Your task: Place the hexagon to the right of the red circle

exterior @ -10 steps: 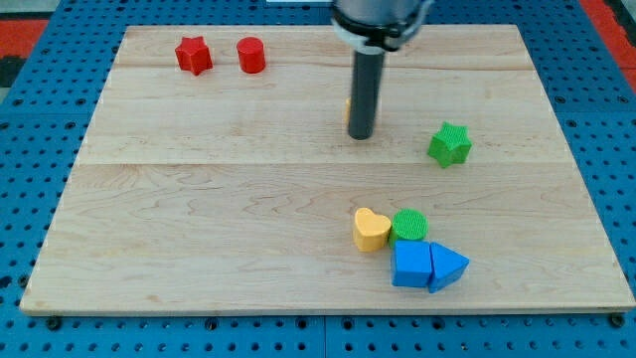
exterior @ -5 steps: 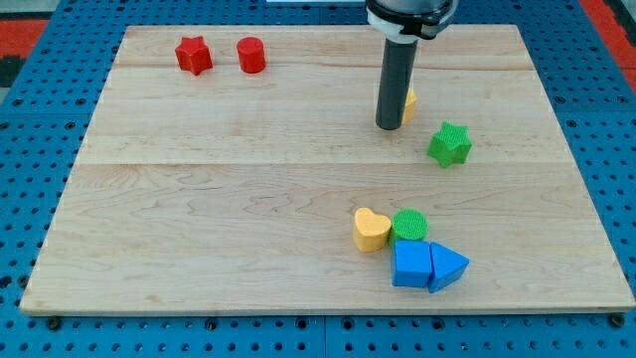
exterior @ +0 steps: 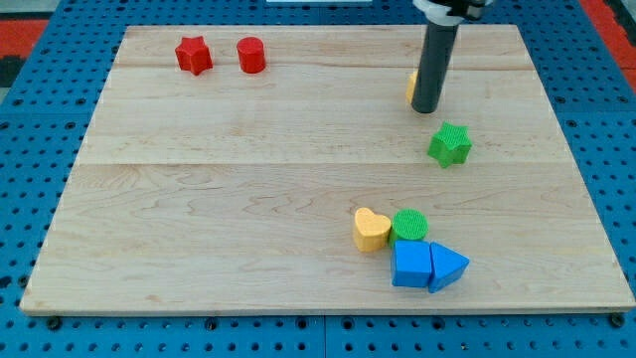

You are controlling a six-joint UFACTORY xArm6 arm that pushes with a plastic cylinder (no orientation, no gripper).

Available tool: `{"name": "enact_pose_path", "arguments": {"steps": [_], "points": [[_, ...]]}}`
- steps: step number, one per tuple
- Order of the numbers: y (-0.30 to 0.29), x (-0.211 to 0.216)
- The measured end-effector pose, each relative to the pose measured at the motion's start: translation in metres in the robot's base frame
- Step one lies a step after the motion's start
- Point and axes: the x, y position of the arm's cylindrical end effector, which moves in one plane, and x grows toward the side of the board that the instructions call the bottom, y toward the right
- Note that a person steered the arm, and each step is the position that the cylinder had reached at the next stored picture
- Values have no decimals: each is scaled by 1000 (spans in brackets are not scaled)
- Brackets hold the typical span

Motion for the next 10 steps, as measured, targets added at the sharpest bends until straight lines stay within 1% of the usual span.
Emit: {"name": "enact_pose_path", "arguments": {"steps": [1, 2, 3, 4, 5, 6, 9, 10], "points": [[1, -27], [-32, -50], [-7, -50], [34, -50], [48, -59], [30, -86], [-115, -95], [-148, -97]]}}
